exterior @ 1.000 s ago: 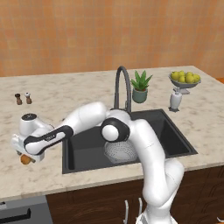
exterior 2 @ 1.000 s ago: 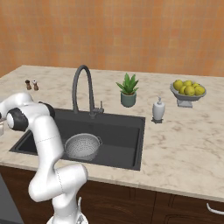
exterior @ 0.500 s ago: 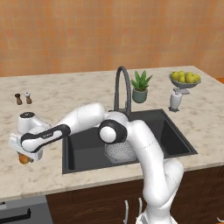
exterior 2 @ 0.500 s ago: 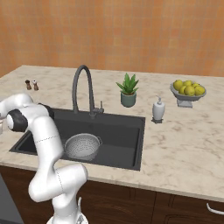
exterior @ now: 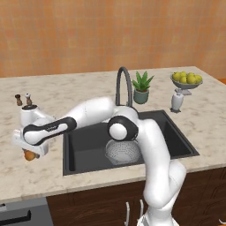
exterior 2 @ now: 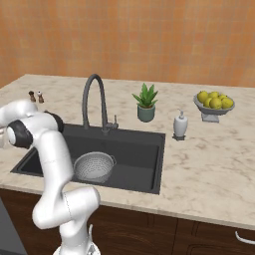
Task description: Put the colander in the sink, put the peach in the colander, and turn on the sink faucet and pour water over the colander.
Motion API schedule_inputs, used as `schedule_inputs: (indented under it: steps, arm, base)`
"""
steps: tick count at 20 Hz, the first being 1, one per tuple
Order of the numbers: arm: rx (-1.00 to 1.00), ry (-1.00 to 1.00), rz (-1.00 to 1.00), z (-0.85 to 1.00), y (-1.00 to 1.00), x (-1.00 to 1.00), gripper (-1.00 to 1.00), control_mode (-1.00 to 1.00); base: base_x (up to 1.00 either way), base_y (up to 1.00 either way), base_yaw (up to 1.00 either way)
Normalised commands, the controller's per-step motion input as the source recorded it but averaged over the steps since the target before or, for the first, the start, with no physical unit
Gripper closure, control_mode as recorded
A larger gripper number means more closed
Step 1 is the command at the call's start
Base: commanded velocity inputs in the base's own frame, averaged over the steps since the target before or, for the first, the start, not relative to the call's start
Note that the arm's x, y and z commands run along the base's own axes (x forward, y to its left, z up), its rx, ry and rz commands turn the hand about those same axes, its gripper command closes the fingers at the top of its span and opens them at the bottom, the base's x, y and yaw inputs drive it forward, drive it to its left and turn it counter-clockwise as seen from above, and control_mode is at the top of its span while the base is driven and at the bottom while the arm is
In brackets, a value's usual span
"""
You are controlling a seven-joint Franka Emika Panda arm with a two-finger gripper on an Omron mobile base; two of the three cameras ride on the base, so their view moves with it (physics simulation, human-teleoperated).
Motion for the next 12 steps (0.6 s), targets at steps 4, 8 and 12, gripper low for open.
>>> schedule_inputs:
  steps: [4, 8, 12]
  arm:
    - [0.0, -0.12, 0.06, 0.39, -0.66, -0.33, 1.0, -1.0]
    - [-0.01, -0.03, 0.12, 0.34, -0.73, -0.43, 1.0, -1.0]
    - [0.0, -0.05, 0.08, 0.35, -0.84, -0.54, 1.0, -1.0]
  base:
    - [0.0, 0.0, 0.0]
    - [0.0, 0.0, 0.0]
    - [0.0, 0.0, 0.0]
